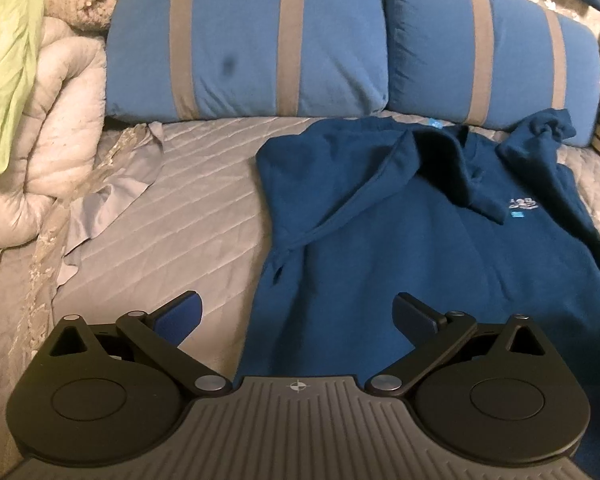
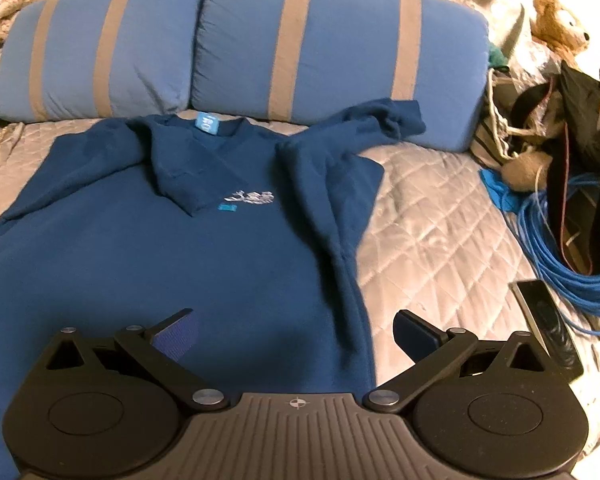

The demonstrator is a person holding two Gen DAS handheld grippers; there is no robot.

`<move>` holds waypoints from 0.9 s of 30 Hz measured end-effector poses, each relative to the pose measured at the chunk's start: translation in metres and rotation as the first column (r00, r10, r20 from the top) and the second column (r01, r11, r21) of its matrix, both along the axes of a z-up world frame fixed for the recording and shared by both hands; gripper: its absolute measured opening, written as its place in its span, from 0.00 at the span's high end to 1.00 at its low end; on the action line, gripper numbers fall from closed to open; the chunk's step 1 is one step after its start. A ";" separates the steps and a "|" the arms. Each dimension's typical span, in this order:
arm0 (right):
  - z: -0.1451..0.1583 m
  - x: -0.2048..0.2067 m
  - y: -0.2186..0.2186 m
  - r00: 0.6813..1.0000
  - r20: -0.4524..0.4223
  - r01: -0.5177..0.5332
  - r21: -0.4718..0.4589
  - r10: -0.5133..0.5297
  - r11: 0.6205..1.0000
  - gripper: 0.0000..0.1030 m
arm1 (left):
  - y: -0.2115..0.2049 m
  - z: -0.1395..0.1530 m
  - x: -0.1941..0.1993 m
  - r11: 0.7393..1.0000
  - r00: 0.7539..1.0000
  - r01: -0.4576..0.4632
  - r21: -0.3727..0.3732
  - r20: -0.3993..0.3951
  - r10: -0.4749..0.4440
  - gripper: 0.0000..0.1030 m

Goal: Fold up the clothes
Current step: 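Move both grippers over the dark blue sweatshirt lying on the bed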

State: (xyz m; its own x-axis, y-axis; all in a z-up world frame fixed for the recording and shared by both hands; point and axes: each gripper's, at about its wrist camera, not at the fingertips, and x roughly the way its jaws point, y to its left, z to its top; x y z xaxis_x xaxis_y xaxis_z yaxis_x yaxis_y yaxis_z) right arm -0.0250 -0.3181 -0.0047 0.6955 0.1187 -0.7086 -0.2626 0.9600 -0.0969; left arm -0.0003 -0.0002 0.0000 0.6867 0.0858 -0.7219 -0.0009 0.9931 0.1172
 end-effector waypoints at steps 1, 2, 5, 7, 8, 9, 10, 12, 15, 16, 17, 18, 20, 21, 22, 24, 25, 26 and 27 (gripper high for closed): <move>0.000 0.001 0.000 1.000 -0.003 0.000 0.006 0.000 1.000 0.00 | 0.000 0.000 0.000 1.000 1.000 -0.001 0.002 0.002 0.001 0.00; 0.001 0.003 0.001 1.000 -0.004 0.000 0.010 0.000 1.000 0.00 | -0.001 0.000 -0.001 1.000 1.000 -0.002 0.005 0.004 0.002 0.00; 0.006 0.008 0.004 1.000 0.003 -0.007 0.010 0.007 1.000 0.00 | 0.010 -0.004 -0.001 1.000 1.000 -0.011 -0.024 -0.006 0.010 0.00; 0.006 0.004 -0.006 1.000 0.011 -0.019 0.009 0.018 1.000 0.00 | 0.020 -0.007 -0.005 1.000 1.000 -0.012 -0.020 0.003 0.012 0.00; 0.003 0.004 -0.015 1.000 0.013 -0.020 0.009 0.020 1.000 0.00 | 0.024 -0.008 -0.006 1.000 1.000 -0.010 -0.016 0.007 0.010 0.00; -0.001 0.006 -0.025 1.000 0.013 -0.020 0.010 0.019 1.000 0.00 | 0.027 -0.008 -0.007 1.000 1.000 -0.009 -0.015 0.011 0.009 0.00; -0.002 0.003 -0.029 1.000 0.016 -0.022 0.010 0.022 1.000 0.00 | 0.025 -0.009 -0.006 1.000 1.000 -0.014 -0.013 0.010 0.014 0.00; -0.005 0.002 -0.037 0.999 0.018 -0.027 0.007 0.027 1.000 0.00 | 0.025 -0.010 -0.004 0.999 0.999 -0.035 -0.023 0.007 0.035 0.00; -0.006 0.009 -0.043 1.000 0.009 -0.024 -0.001 0.024 1.000 0.00 | 0.040 -0.011 -0.002 0.993 0.996 -0.084 -0.088 0.012 0.085 0.00; -0.006 0.008 -0.045 1.000 0.010 -0.028 -0.004 0.028 1.000 0.00 | 0.045 -0.012 -0.002 0.988 0.995 -0.099 -0.117 0.014 0.101 0.00; -0.005 0.008 -0.046 1.000 0.009 -0.030 -0.008 0.030 1.000 0.00 | 0.050 -0.012 -0.002 0.985 0.993 -0.111 -0.135 0.020 0.115 0.00; -0.004 0.010 -0.046 1.000 0.006 -0.030 -0.013 0.031 0.999 0.00 | 0.056 -0.012 -0.002 0.981 0.991 -0.122 -0.150 0.027 0.127 0.00; -0.003 0.011 -0.052 0.999 0.002 -0.033 -0.018 0.033 0.999 0.00 | 0.064 -0.012 -0.005 0.980 0.989 -0.129 -0.150 0.056 0.139 0.00; -0.004 0.010 -0.055 0.999 0.002 -0.035 -0.017 0.035 0.999 0.00 | 0.069 -0.011 -0.006 0.980 0.988 -0.130 -0.153 0.067 0.141 0.00; -0.004 0.009 -0.058 0.999 0.001 -0.036 -0.017 0.036 0.999 0.00 | 0.073 -0.012 -0.007 0.979 0.988 -0.128 -0.160 0.070 0.140 0.00; -0.004 0.012 -0.064 0.999 -0.006 -0.037 -0.018 0.037 0.999 0.00 | 0.083 -0.011 -0.007 0.980 0.991 -0.111 -0.168 0.055 0.121 0.00; -0.003 0.014 -0.066 0.999 -0.008 -0.037 -0.019 0.037 0.999 0.00 | 0.088 -0.011 -0.008 0.980 0.992 -0.103 -0.169 0.050 0.113 0.00; -0.002 0.016 -0.068 0.999 -0.008 -0.037 -0.021 0.036 0.999 0.00 | 0.092 -0.011 -0.008 0.981 0.993 -0.097 -0.170 0.047 0.106 0.00; -0.001 0.016 -0.070 0.999 -0.006 -0.035 -0.024 0.035 0.999 0.00 | 0.097 -0.010 -0.010 0.980 0.993 -0.096 -0.173 0.051 0.106 0.00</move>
